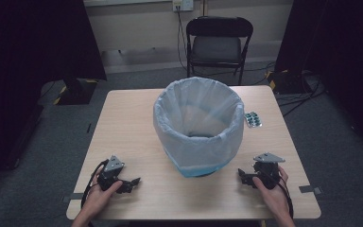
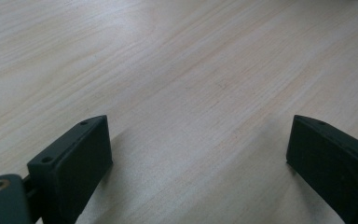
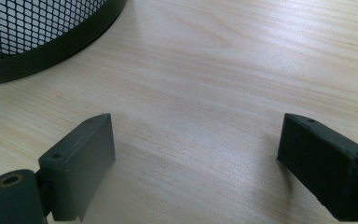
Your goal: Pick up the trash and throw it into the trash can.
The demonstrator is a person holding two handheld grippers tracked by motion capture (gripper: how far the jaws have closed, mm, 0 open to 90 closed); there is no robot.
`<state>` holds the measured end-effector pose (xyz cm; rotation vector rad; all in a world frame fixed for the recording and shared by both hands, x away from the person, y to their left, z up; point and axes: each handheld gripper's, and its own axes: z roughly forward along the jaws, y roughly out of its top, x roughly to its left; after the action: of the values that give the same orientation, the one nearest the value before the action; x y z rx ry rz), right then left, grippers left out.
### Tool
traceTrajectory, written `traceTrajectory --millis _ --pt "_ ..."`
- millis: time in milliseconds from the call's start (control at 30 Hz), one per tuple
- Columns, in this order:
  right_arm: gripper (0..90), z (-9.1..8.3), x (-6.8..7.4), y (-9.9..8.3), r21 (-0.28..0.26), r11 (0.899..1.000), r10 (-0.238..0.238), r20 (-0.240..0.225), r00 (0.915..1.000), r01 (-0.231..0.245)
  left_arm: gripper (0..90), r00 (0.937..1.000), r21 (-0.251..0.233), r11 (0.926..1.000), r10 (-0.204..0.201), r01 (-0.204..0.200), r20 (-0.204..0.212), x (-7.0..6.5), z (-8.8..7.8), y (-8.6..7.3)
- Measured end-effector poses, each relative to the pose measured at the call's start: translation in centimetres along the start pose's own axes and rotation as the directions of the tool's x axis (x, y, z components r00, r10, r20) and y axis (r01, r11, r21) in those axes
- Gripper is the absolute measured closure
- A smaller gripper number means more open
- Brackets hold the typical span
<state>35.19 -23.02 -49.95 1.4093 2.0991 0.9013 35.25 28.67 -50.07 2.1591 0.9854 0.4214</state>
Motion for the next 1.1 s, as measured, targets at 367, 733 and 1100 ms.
traceTrajectory --millis 367,733,1100 --pt "15.3 0.0 -0.7 1.2 0.0 1.0 -0.014 -0.003 0.9999 0.014 6.1 1.0 0.0 1.0 0.0 0.0 0.0 0.0 0.0 0.0" --pt "16.7 1.1 -3.3 5.8 -0.035 0.999 -0.033 0.001 0.9995 0.033 6.1 1.0 0.002 1.0 0.001 -0.001 -0.004 0.0 0.0 0.0" --pt "18.0 3.9 -6.2 10.5 -0.069 0.997 0.03 -0.013 0.9995 -0.03 6.1 1.0 0.003 1.0 0.0 0.0 -0.003 0.0 0.0 0.0"
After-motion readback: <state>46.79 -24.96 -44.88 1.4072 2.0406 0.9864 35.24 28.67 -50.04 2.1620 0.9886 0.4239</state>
